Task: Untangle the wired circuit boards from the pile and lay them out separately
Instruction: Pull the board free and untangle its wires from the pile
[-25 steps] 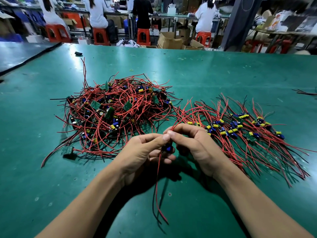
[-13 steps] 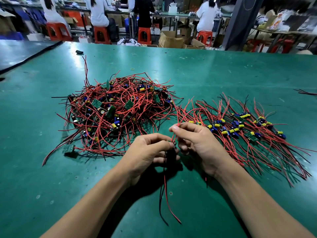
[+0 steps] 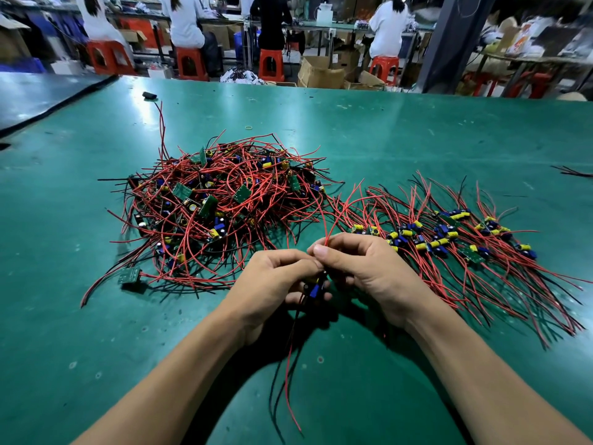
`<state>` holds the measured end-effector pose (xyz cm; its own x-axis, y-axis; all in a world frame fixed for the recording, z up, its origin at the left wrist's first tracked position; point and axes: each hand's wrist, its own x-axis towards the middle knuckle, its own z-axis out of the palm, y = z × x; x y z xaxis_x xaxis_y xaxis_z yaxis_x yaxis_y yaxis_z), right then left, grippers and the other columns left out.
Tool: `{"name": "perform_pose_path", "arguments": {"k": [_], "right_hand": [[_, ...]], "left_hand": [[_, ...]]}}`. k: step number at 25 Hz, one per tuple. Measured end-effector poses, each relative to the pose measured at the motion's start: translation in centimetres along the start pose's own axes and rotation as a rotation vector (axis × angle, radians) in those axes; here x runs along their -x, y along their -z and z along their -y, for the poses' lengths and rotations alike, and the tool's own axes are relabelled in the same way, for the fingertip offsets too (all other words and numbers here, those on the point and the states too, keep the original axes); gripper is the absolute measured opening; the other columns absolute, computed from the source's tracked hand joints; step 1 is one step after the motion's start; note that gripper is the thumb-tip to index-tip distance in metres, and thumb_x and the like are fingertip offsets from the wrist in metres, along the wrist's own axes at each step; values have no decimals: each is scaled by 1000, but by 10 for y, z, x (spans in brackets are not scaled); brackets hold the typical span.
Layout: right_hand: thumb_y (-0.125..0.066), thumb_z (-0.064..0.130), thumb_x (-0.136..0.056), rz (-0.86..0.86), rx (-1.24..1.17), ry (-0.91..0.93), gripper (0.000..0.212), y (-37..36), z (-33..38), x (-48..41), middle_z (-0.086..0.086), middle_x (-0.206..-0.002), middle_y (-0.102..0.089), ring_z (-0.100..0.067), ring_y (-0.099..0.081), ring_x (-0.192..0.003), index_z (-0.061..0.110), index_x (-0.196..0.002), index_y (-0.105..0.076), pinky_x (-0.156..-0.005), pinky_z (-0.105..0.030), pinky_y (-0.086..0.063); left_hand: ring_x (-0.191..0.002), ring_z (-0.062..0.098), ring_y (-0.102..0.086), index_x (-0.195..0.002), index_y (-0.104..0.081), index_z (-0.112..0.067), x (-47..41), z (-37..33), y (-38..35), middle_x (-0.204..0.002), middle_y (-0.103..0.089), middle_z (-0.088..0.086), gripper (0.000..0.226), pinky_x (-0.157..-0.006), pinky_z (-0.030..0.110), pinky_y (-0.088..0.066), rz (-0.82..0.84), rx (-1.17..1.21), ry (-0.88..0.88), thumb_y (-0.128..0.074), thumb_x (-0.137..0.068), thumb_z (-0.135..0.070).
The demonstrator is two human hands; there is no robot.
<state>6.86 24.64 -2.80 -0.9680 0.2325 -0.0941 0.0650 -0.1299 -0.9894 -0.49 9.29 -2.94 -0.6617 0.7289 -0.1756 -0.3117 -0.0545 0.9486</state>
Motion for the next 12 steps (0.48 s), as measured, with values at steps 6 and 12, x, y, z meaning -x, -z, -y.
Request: {"name": "perform_pose_path", "arguments": {"k": [6, 12], "right_hand": [[-86, 38, -67, -95, 118, 71, 21, 0, -1, -2, -2, -78, -69, -9, -53, -58, 21, -72, -76, -49, -18, -42], [-81, 20, -78, -268, -173, 80, 23, -18, -4, -7, -2, -58, -52, -6, -39, -39, 22, -59, -69, -38, -16, -31]], "left_hand": [[-57, 20, -64, -89, -75, -2, -1, -3, 5, -73, -66, 13, 11, -49, 21, -50, 98, -47, 32, -65, -86, -6], [-56, 20, -63, -77, -77, -5, -5, -3, 2, -73, -67, 18, 17, -47, 23, -50, -42, -43, 10, -63, -88, -2]]}}
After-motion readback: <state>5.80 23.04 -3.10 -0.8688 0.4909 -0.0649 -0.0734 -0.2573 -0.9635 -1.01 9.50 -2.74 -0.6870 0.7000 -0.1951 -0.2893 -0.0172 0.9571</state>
